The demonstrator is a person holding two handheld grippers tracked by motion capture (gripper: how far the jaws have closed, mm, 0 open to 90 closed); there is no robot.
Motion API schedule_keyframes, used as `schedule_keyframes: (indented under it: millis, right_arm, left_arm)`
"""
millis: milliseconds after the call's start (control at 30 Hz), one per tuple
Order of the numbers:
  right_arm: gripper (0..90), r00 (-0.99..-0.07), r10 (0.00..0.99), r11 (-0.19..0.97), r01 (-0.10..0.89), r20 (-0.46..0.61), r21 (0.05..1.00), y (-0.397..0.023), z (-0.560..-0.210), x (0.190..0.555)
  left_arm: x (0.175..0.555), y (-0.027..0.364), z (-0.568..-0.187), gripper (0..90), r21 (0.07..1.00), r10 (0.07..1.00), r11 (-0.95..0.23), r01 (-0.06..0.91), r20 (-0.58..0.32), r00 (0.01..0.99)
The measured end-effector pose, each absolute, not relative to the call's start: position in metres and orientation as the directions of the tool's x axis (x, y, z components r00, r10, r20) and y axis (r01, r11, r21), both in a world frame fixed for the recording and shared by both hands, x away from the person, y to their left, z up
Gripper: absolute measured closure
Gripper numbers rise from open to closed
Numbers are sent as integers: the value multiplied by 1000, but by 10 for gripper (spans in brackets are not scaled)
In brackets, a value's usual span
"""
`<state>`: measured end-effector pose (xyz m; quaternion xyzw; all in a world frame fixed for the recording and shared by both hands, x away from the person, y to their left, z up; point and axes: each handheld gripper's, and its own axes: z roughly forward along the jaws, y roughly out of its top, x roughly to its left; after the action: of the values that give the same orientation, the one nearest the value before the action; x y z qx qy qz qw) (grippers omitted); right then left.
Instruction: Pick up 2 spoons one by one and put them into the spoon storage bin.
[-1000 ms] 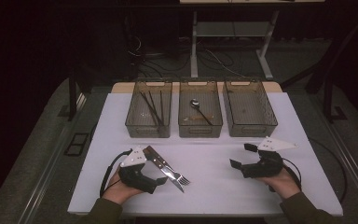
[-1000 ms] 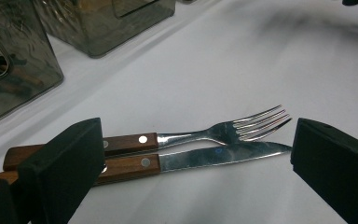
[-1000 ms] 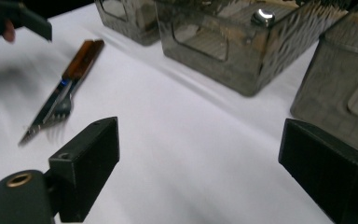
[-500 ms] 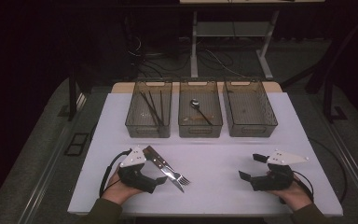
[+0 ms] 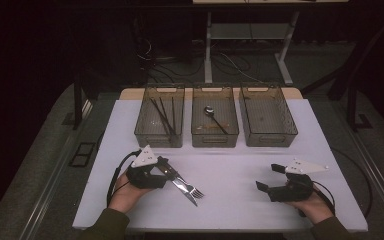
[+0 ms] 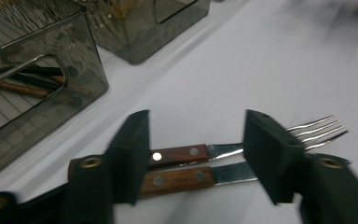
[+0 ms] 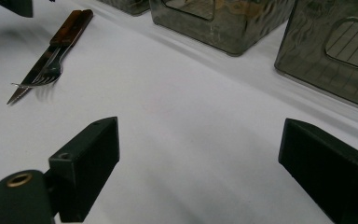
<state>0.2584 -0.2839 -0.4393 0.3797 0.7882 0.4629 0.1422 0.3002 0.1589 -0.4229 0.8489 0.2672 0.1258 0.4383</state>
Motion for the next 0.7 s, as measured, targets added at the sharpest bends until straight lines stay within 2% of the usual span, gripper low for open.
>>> schedule_keyframes:
  millis: [233, 433, 700]
  right_arm:
    - [120, -668, 732, 279, 472, 133, 836, -284, -439, 259]
    - [120, -664, 734, 266, 478, 146, 837, -286, -439, 260]
    - [120, -663, 733, 262, 481, 152, 837, -286, -440, 260]
  left_arm:
    - [316, 157, -423, 749, 790, 566, -490, 369, -33, 823]
    - [329, 160, -424, 897, 771, 599, -506, 387, -10, 801]
    - [348, 163, -430, 900, 749, 630, -509, 423, -10, 776]
